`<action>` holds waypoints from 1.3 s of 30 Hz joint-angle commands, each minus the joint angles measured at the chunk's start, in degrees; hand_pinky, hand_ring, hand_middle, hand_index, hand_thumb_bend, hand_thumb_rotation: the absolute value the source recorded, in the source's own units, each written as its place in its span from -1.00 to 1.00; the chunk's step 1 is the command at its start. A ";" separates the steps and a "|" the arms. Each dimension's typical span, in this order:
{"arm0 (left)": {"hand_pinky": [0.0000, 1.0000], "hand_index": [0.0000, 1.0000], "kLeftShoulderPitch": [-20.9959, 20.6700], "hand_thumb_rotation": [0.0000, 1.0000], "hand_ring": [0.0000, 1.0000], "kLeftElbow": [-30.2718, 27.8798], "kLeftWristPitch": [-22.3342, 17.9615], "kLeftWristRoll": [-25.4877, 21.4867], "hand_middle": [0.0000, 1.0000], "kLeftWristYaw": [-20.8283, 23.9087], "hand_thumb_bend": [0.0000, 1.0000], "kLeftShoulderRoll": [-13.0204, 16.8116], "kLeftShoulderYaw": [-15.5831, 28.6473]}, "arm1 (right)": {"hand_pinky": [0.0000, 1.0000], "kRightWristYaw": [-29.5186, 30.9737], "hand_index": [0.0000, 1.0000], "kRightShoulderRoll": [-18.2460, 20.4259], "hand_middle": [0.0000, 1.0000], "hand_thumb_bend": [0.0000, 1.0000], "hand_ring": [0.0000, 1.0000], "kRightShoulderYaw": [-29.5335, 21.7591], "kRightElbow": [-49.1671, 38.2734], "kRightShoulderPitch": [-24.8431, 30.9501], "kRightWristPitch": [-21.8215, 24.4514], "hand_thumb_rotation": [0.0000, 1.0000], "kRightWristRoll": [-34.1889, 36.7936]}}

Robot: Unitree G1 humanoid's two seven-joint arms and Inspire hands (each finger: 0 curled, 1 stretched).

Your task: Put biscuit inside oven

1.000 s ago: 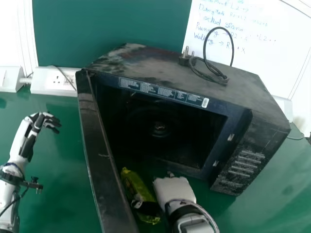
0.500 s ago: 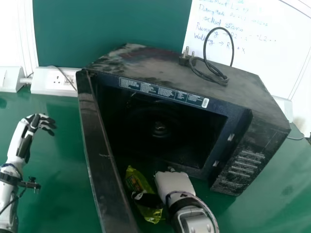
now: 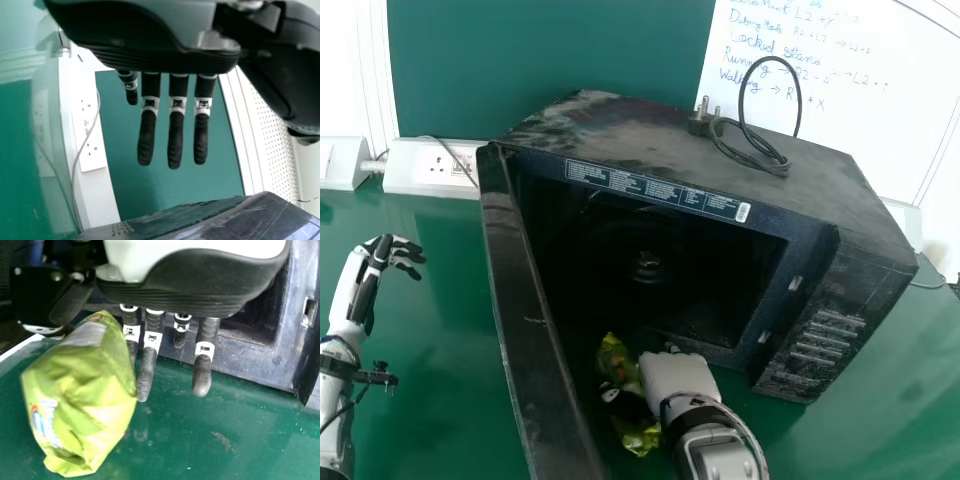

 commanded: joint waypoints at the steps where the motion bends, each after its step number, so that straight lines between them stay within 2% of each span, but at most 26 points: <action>1: -0.38 -0.03 -0.62 -0.85 -0.28 0.77 -0.94 -0.53 -0.06 -0.09 0.04 0.57 0.31 | -0.64 3.33 0.34 -1.22 -0.06 0.12 -0.51 0.39 1.22 3.03 -0.65 -1.00 0.40; 5: -0.37 -0.03 -0.67 -0.85 -0.28 0.52 -0.52 -0.73 -0.07 -0.01 0.04 0.51 0.32 | -0.73 5.09 0.36 -1.91 -0.06 0.12 -0.58 0.54 0.16 2.50 -1.31 -1.00 0.13; 10: -0.38 -0.03 -0.68 -0.85 -0.29 0.34 -0.64 -0.73 -0.07 -0.12 0.04 0.46 0.20 | -0.73 5.88 0.37 -2.09 -0.06 0.12 -0.58 0.47 -1.12 2.47 -1.67 -1.00 0.55; 13: -0.38 -0.03 -0.49 -0.85 -0.29 -0.19 -0.26 -0.54 -0.07 0.29 0.04 0.30 0.17 | -0.70 5.28 0.32 -2.08 -0.06 0.13 -0.56 0.37 -1.80 2.83 -1.76 -1.00 1.25; 17: -0.39 -0.03 -0.39 -0.85 -0.30 -0.71 0.02 -0.61 -0.07 0.23 0.04 0.16 0.07 | -0.79 3.58 0.32 -2.42 -0.06 0.13 -0.65 -0.20 -3.32 3.21 -1.89 -1.00 2.63; 21: -0.38 -0.03 -0.43 -0.85 -0.28 -0.46 -0.55 -0.36 -0.07 -0.11 0.04 0.36 -0.10 | -0.85 2.19 0.23 -2.46 -0.07 0.13 -0.69 -2.73 -7.70 3.14 -1.65 -1.00 5.56; 23: -0.38 -0.03 -0.54 -0.85 -0.28 -0.22 -0.70 -0.43 -0.06 -0.25 0.04 0.39 -0.09 | -0.87 2.93 0.05 -2.52 -0.06 0.08 -0.71 -3.69 -9.41 2.64 -1.69 -1.00 5.48; 30: -0.38 -0.03 -0.65 -0.85 -0.28 -0.08 -0.48 -0.46 -0.07 -0.19 0.04 0.37 -0.06 | -0.88 6.89 -0.04 -2.57 -0.06 0.05 -0.72 -9.90 -14.53 -3.43 -1.01 -1.00 7.14; 39: -0.38 -0.03 -0.56 -0.85 -0.29 -0.01 -0.66 -0.85 -0.07 -0.65 0.04 0.20 -0.09 | -0.90 3.66 -0.03 -5.12 -0.06 0.06 -0.73 -15.58 -11.09 -10.34 -0.22 -1.00 13.01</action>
